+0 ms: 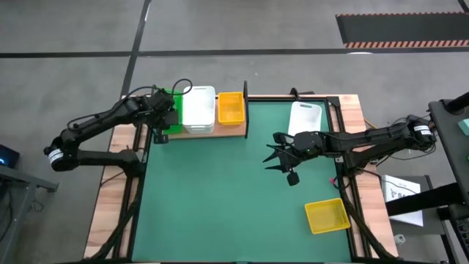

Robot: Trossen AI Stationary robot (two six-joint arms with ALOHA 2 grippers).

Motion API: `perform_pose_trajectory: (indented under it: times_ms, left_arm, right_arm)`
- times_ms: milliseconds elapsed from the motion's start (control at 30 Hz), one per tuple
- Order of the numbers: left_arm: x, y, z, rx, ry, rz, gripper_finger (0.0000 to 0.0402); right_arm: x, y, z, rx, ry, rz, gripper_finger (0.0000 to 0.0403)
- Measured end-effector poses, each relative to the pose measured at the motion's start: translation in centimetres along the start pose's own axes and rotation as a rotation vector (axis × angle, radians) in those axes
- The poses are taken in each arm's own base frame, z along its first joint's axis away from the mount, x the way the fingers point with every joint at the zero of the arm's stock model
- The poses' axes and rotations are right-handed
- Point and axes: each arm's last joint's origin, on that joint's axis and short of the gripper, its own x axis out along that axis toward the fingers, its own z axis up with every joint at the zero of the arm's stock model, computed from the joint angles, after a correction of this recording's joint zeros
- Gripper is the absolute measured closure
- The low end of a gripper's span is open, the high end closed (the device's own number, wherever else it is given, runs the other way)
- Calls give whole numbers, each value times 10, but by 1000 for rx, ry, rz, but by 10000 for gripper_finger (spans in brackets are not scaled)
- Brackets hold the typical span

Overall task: Stack baskets on shelf by color
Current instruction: Stack the green bin on the top of the green bin on the shelf

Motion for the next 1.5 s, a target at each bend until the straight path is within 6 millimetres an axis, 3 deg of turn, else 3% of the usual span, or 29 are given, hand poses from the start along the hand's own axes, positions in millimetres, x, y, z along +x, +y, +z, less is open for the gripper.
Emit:
perform_pose_trajectory:
  times_ms: [333,800,933,1167,1500]
  left_arm:
    - [0,0,0,-5,0,-1,394]
    - [-1,0,-1,-36,13,20,295]
    - [-4,0,-2,-36,9,26,290]
    - [-26,9,4,-76,-52,80,290]
    - [-17,5,1,-96,-27,53,291]
  right_arm:
    - [0,0,0,-1,0,0,297]
    - [0,0,0,0,0,0,280]
    - [0,0,0,0,0,0,280]
    - [0,0,0,-1,-1,0,283]
    - [0,0,1,-12,-6,-2,282]
